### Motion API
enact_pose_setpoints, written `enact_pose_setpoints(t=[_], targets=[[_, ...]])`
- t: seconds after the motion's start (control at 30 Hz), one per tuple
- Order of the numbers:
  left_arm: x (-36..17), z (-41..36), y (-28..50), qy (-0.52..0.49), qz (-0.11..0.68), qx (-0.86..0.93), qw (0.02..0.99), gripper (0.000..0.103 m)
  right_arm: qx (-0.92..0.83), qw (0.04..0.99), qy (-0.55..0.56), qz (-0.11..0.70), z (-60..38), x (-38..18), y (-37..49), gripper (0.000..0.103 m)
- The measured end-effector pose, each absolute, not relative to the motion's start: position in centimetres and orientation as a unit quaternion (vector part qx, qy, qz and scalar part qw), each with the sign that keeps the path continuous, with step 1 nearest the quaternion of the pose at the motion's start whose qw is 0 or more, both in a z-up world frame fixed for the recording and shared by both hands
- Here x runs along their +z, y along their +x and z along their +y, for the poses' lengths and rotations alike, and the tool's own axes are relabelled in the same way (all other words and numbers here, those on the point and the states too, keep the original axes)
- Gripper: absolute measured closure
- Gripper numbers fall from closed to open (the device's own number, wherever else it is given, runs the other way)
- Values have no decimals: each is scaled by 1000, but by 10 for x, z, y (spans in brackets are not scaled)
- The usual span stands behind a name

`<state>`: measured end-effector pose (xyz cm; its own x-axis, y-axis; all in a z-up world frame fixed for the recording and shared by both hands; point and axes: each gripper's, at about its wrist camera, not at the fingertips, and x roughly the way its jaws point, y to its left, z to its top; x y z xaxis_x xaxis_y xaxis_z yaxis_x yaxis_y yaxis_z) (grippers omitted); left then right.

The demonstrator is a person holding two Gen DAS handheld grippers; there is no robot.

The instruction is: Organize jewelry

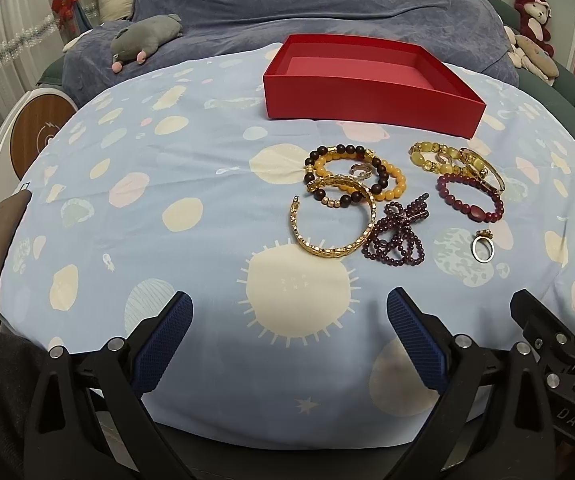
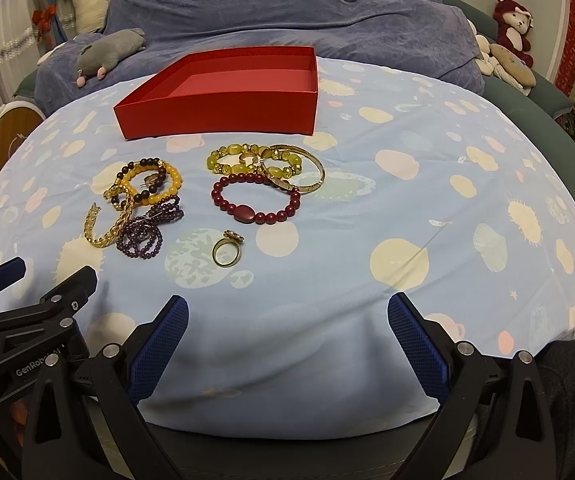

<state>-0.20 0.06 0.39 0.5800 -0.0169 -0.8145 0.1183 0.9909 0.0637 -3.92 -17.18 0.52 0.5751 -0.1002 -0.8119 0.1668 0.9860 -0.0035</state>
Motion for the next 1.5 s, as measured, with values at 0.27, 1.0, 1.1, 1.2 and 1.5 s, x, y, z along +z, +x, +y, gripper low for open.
enact_pose_setpoints(t=[0.27,1.0,1.1,1.2,1.5], targets=[[4,2,-1,53,455,-35,888,10,-75,887,36,454,-171,5,-40,7],[4,5,-1,48,454,-32,889,10,-75,889,34,450,-170,8,-41,7],[4,5,-1,48,454,-32,889,10,-75,889,35,449,-170,8,-41,7],[4,5,-1,48,455,-31,889,10,-76,890,34,449,-170,8,-41,7],[5,5,-2,48,453,-32,890,10,-76,890,34,449,-170,8,-41,7]])
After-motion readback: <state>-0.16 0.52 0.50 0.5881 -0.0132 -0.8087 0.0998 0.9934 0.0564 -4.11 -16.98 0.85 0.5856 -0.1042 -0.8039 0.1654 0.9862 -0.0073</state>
